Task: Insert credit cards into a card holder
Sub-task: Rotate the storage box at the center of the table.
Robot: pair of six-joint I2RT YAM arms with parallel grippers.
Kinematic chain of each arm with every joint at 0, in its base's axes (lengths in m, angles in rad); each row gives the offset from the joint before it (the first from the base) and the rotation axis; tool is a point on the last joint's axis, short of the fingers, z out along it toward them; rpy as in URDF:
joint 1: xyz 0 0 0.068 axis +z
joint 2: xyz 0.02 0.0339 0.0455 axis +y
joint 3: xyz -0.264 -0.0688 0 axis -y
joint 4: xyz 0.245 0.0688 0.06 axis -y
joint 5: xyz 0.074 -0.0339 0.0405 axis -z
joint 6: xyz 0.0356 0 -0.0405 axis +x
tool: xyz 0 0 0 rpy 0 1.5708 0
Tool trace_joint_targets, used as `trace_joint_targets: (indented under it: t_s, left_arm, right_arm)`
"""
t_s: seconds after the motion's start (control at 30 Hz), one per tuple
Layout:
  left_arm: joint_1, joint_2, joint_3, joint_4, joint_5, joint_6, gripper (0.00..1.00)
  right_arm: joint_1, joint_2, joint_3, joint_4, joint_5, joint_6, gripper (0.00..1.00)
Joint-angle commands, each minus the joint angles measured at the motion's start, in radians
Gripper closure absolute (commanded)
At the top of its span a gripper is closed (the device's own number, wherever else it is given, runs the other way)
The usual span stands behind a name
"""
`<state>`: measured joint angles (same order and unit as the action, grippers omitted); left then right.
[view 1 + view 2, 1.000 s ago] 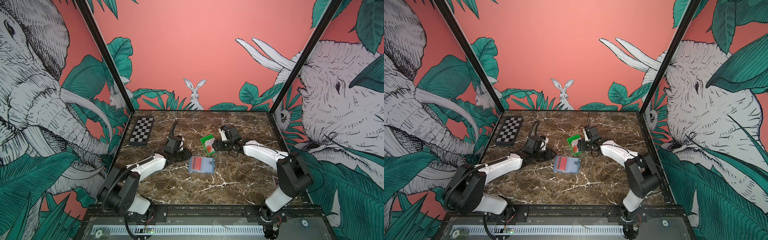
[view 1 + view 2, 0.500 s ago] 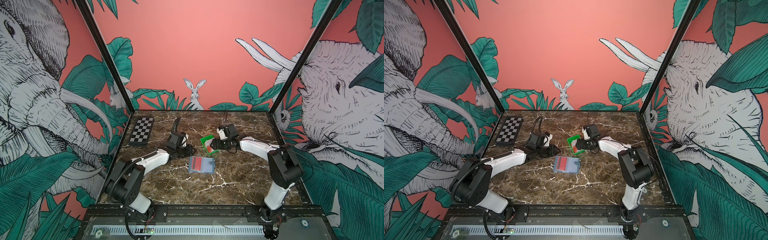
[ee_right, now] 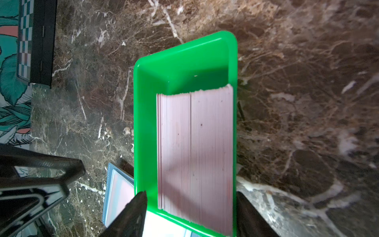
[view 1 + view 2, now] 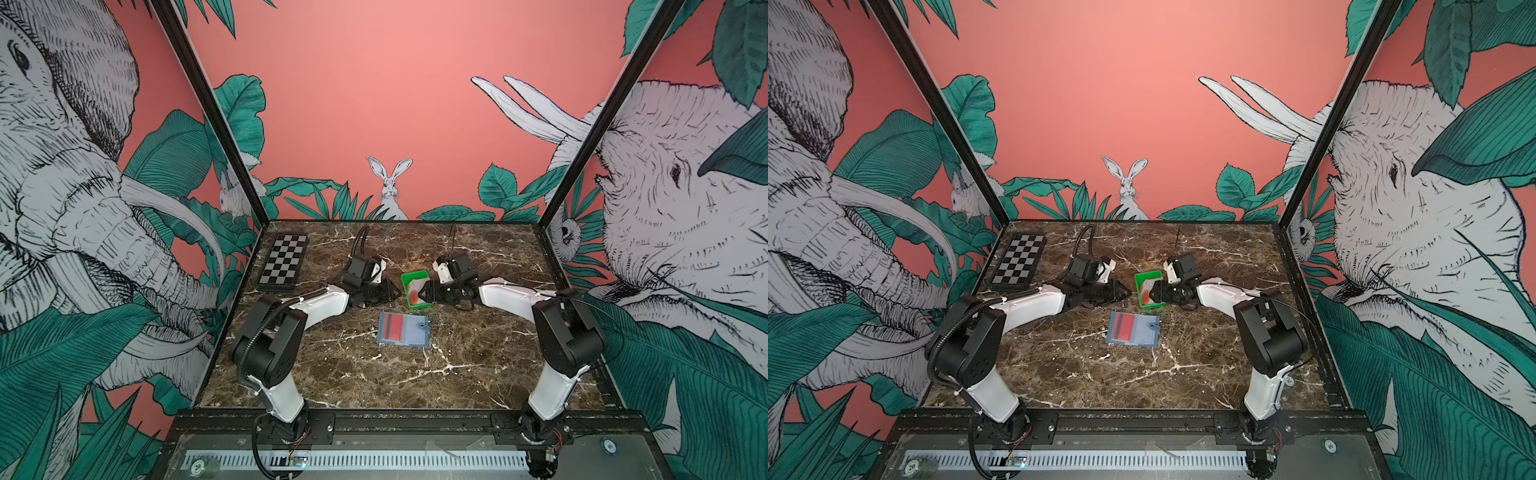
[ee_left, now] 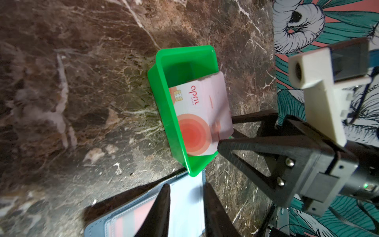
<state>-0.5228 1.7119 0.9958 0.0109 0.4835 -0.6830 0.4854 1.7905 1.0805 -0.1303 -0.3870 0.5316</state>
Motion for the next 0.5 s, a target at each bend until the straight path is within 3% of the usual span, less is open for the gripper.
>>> trace_joint_targets:
  t_s: [0.0,0.27,0.47]
  left_arm:
    - [0.004,0.018,0.044,0.003,0.025,0.013,0.72]
    - [0.003,0.075,0.115,-0.023,0.015,0.01,0.77]
    - [-0.006,0.123,0.17,-0.048,0.011,-0.001,0.79]
  right_arm:
    - [0.021,-0.038,-0.018,0.038,-0.011,0.015,0.36]
    - [0.051,-0.066,0.02,-0.053,0.184,0.044,0.34]
    - [0.058,-0.026,0.07,-0.057,0.217,0.062,0.28]
